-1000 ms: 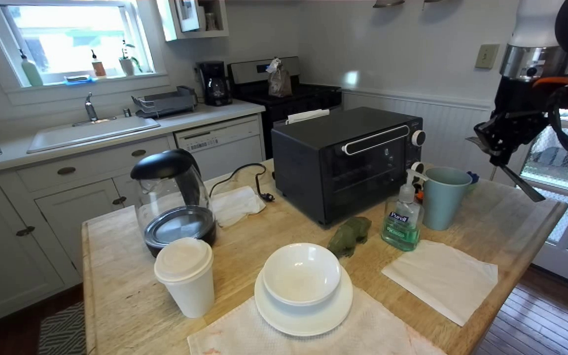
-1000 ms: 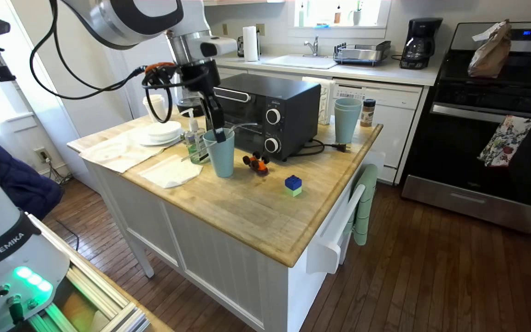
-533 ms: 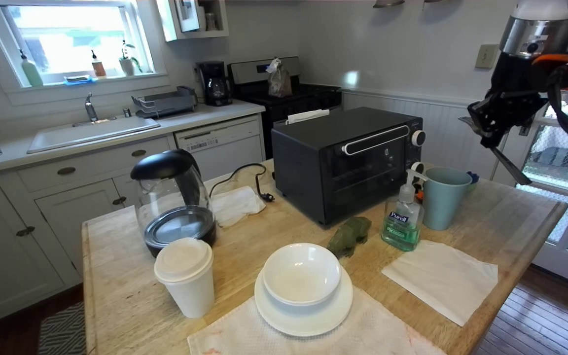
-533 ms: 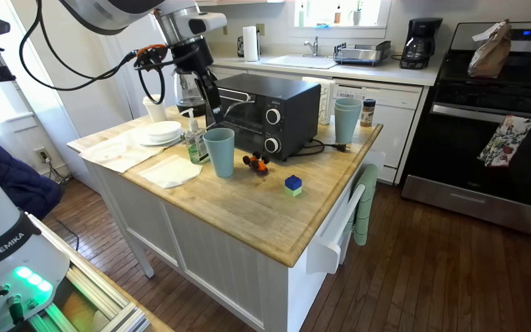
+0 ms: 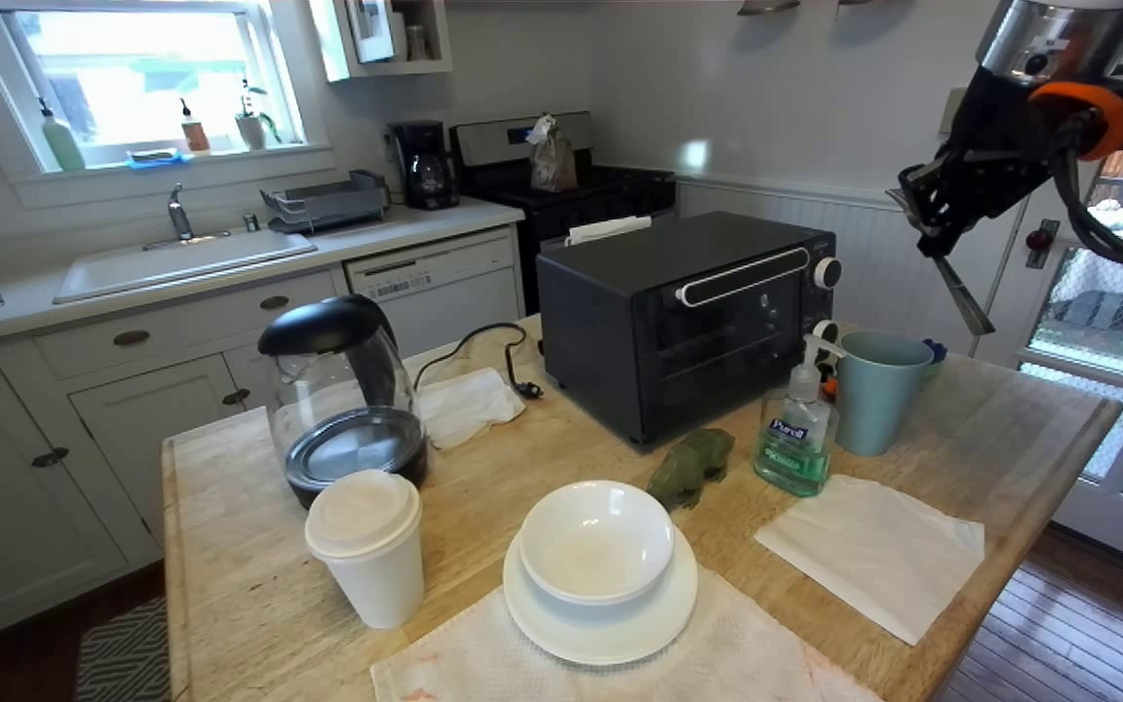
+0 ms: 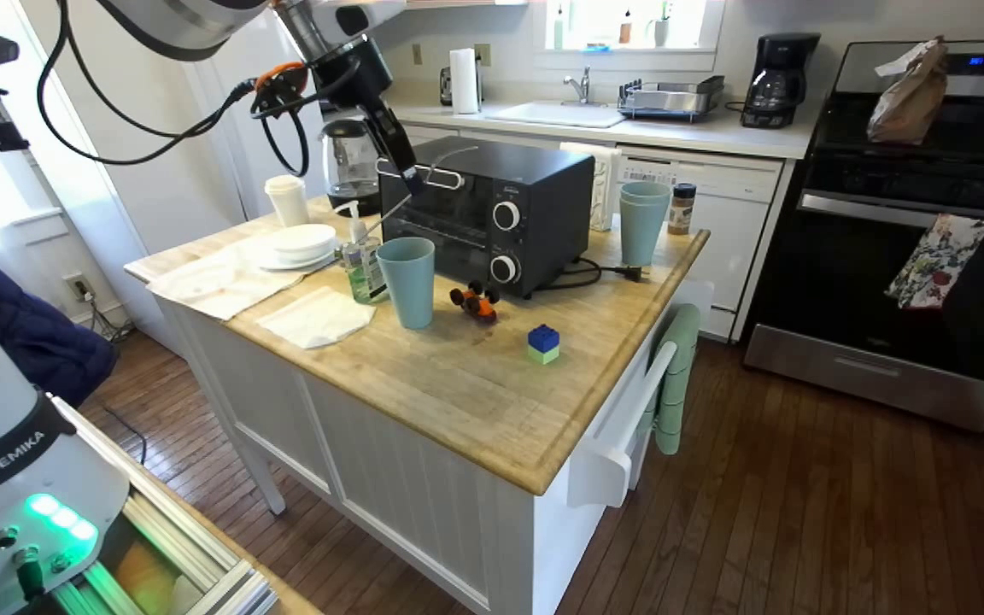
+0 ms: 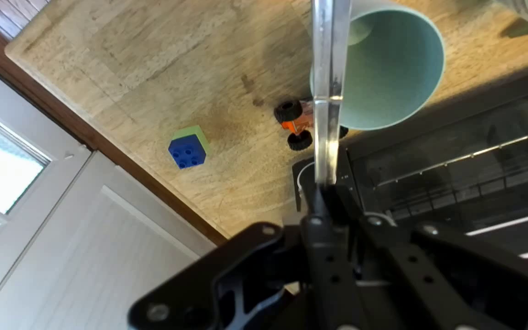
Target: Put the folk in the cup
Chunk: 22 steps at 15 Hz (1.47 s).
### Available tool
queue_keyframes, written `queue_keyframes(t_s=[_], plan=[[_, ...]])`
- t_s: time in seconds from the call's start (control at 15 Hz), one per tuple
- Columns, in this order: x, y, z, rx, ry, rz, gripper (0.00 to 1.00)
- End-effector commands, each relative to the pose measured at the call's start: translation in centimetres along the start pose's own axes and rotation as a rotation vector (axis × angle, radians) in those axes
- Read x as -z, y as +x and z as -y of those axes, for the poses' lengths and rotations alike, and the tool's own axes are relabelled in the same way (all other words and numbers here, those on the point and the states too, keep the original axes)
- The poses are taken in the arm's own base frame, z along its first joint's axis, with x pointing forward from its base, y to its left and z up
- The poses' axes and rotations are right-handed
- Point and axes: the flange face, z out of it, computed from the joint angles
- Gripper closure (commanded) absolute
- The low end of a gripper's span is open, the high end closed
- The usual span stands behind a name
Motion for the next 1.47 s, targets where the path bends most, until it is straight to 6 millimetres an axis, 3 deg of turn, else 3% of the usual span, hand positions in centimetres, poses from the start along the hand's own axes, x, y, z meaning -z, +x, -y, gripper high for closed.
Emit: queue_keyframes(t_s=[0.0, 1.4], plan=[[0.3, 0.4, 0.2, -0.022, -0.008, -0.096, 0.97], [-4.3, -2.8, 2.7, -0.015, 0.000, -0.274, 0.97]])
